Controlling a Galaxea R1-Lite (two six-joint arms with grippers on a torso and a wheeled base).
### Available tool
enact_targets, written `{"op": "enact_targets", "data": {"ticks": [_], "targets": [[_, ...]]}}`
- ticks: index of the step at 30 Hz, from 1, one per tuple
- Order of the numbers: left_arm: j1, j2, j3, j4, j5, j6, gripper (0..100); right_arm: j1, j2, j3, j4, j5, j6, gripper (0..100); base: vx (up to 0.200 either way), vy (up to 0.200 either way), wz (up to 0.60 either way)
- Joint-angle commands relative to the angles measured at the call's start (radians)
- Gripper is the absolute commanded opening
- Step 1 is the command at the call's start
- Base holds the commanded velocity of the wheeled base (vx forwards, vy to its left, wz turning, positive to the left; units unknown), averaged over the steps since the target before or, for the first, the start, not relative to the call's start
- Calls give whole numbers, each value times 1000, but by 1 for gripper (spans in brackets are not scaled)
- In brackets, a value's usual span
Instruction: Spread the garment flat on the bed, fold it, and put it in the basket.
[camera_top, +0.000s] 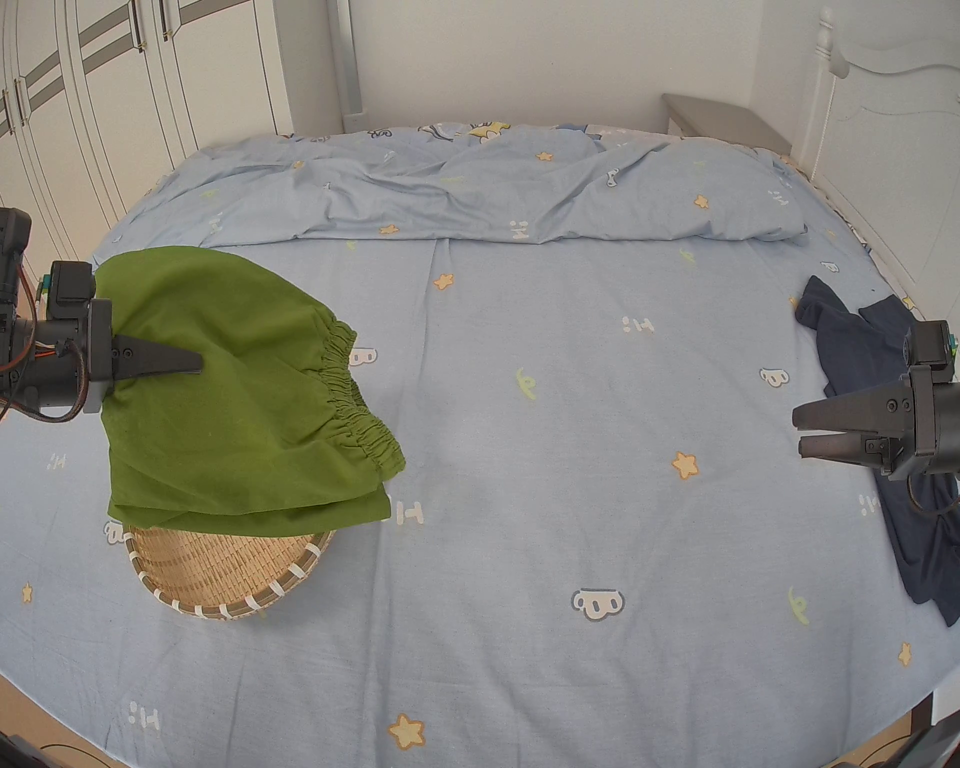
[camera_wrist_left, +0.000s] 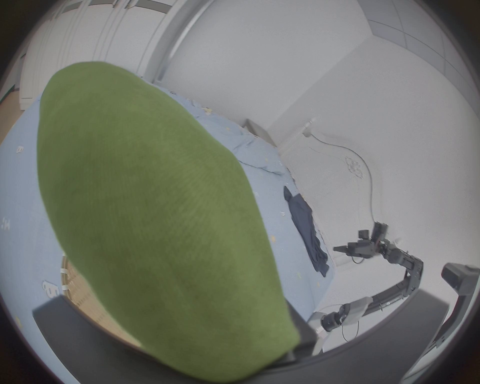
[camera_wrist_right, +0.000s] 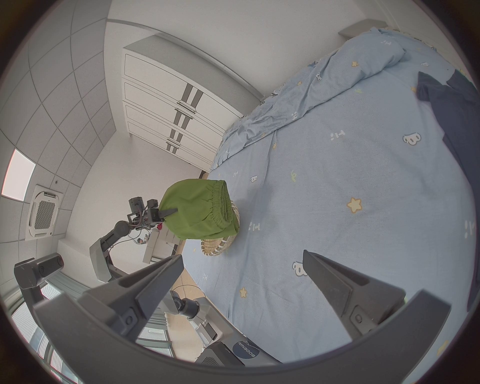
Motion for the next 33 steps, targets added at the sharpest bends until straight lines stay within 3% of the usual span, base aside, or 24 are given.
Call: {"op": "enact_targets", "data": {"ticks": [1,4,11,18,27,33], "targets": [[93,152,4,-35,3,2,0,0,-10,0,0,1,0,100,0,0,0],[108,245,4,-35,23,20,0,0,-11,0,2,1,0,100,0,0,0],[138,319,5,-21,226,95,0,-1,-16,0,3,1,0,100,0,0,0],[122,368,4,-10,260,91,0,0,-17,0,3,1,0,100,0,0,0],[72,458,-30,80,401,94,0,2,-17,3,3,1,0,100,0,0,0],[69,477,-42,116,433,95,0,2,-17,3,3,1,0,100,0,0,0]]}}
